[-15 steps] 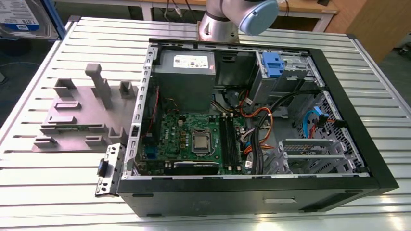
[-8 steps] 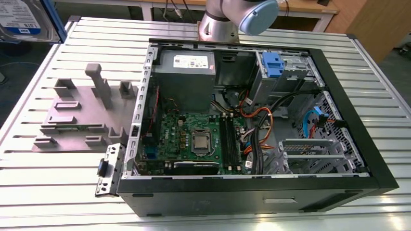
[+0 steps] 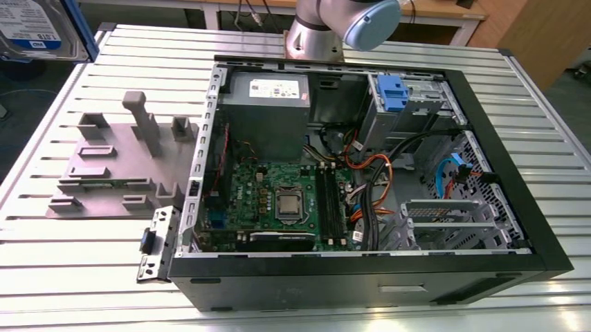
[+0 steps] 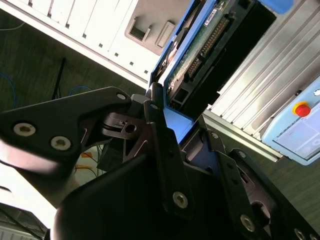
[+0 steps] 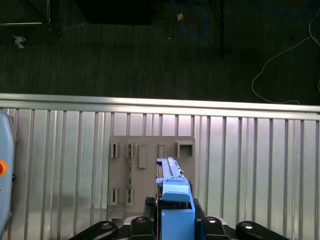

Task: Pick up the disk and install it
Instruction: 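Pick up the disk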

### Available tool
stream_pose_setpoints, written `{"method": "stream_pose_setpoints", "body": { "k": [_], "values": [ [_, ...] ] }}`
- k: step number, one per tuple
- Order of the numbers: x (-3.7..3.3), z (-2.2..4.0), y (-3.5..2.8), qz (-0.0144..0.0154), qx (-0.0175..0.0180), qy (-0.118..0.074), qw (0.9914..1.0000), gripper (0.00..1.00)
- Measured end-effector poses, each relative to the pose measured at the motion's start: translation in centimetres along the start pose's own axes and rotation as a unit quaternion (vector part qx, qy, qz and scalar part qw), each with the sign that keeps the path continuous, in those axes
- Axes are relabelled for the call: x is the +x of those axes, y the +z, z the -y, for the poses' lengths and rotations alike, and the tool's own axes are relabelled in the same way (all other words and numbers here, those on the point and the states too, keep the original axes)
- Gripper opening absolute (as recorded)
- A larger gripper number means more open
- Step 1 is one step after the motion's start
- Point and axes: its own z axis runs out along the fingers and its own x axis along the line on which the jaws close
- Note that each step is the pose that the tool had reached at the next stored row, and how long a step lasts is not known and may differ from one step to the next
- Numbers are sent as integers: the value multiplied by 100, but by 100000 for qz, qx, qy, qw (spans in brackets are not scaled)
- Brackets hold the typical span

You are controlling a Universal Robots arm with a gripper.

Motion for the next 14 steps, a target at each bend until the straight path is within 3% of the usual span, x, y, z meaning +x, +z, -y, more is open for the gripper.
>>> {"method": "stream_pose_setpoints", "body": {
  "k": [8,14],
  "values": [
    [19,4,0,-107,-3,4,100000,36],
    [21,52,-1,-139,0,2,100000,36]
  ]
}}
